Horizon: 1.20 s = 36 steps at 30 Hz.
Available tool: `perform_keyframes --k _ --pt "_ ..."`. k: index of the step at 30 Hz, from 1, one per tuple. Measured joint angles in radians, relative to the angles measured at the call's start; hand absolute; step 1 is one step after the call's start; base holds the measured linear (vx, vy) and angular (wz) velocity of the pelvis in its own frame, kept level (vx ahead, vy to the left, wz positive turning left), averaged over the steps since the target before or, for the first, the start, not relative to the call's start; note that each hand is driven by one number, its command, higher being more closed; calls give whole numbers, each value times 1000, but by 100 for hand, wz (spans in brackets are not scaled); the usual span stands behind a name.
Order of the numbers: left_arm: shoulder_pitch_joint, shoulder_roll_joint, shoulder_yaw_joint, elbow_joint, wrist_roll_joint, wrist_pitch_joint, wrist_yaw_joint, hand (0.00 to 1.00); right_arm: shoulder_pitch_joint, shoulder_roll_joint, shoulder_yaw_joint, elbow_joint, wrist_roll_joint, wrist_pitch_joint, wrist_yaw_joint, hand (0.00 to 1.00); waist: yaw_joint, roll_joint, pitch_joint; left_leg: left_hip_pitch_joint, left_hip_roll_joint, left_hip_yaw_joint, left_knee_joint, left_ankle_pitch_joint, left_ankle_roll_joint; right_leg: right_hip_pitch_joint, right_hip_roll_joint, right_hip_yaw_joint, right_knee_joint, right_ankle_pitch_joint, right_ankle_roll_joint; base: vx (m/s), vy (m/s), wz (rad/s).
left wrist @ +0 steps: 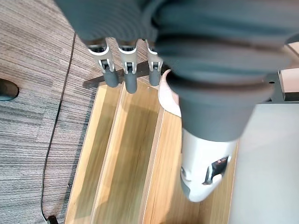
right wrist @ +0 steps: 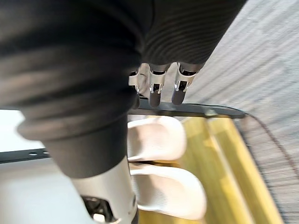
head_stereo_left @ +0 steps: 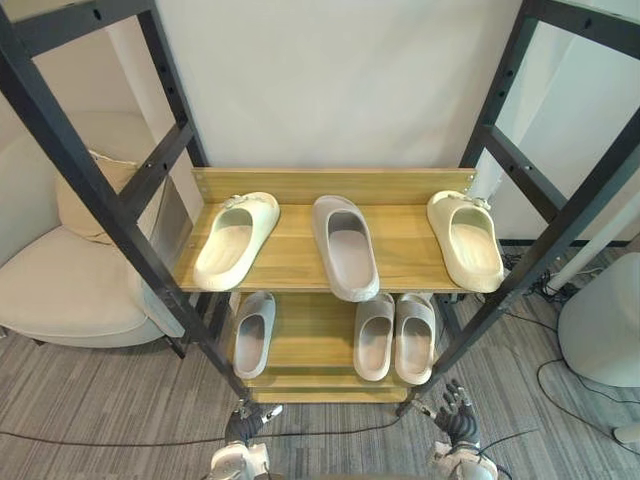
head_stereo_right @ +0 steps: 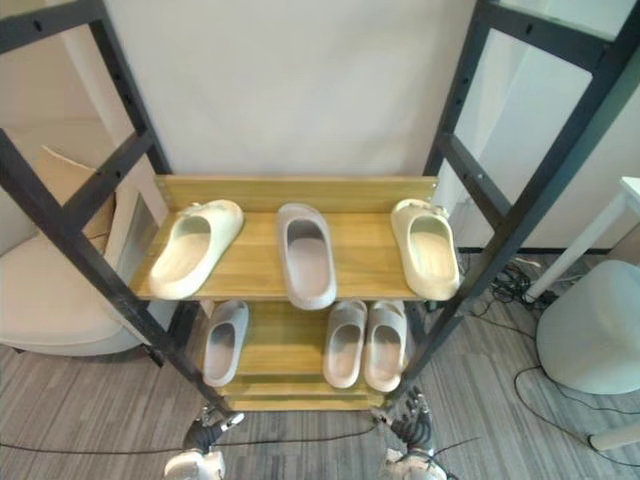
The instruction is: Organize the slippers on the shoe rack
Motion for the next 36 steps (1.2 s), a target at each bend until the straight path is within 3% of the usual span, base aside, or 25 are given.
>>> perform_keyframes --k 8,16,25,36 --pt "16 -11 -12 -18 1 0 -1 0 93 10 -12 -364 -68 -26 -27 0 -11 5 -11 -17 14 27 94 -72 8 -5 8 24 22 -23 13 48 0 -13" --pt "16 -16 -19 -18 18 -1 -2 0 202 16 -8 -622 -113 -59 -26 0 -26 4 -16 -37 11 54 168 -123 22 -19 -1 52 53 -40 23 5 35 -10" --pt "16 -17 -59 -13 41 -2 -1 0 276 14 54 -786 -178 -88 3 0 -44 6 -19 -36 9 85 189 -137 29 -34 -5 80 74 -46 30 -9 20 -9" --pt "14 -29 -60 22 59 -8 -9 0 204 -50 122 -829 -200 -119 47 0 -45 8 -46 -47 -4 67 183 -136 31 -35 -13 71 61 -46 30 4 5 3"
